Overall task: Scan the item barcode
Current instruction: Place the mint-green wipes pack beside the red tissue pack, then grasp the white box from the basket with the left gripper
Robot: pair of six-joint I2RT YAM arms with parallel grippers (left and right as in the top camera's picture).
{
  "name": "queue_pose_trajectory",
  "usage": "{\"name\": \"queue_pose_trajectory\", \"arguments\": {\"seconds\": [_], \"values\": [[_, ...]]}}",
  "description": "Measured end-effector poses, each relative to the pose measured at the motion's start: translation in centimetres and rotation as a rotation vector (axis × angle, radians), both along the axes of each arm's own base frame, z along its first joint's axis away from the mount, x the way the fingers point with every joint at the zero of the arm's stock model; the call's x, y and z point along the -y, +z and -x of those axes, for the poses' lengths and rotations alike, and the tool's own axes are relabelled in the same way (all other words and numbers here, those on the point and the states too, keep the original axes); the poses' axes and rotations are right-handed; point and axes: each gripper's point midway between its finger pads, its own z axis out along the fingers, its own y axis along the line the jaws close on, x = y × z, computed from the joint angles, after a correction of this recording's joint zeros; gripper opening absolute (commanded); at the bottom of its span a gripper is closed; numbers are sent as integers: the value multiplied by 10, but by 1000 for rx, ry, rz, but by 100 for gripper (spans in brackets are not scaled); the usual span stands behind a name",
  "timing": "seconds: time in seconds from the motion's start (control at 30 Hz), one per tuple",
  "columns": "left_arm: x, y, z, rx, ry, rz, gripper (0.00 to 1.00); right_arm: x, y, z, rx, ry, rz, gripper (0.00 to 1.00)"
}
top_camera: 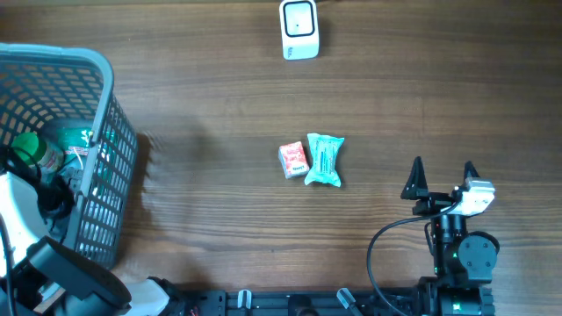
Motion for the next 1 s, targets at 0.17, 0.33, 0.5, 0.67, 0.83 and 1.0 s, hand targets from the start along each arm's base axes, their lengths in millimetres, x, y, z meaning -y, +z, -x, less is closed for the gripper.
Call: {"name": "queue_pose_trajectory", "arguments": {"seconds": [0.17, 0.33, 0.5, 0.67, 0.83, 1.0], "values": [[-26, 2, -18, 67, -117, -124, 100, 0, 0, 0, 0, 0, 0, 100], [-30, -10, -22, 86, -226, -163, 100, 0, 0, 0, 0, 0, 0, 100], [-8, -30, -13, 91, -252, -81, 100, 0, 0, 0, 0, 0, 0, 100], [2, -31, -8, 79, -254, -33, 80, 0, 0, 0, 0, 0, 0, 100], [11, -31, -1, 57, -223, 9, 4, 0, 0, 0, 0, 0, 0, 100], [16, -29, -9, 109, -217, 36, 4, 0, 0, 0, 0, 0, 0, 100]]}}
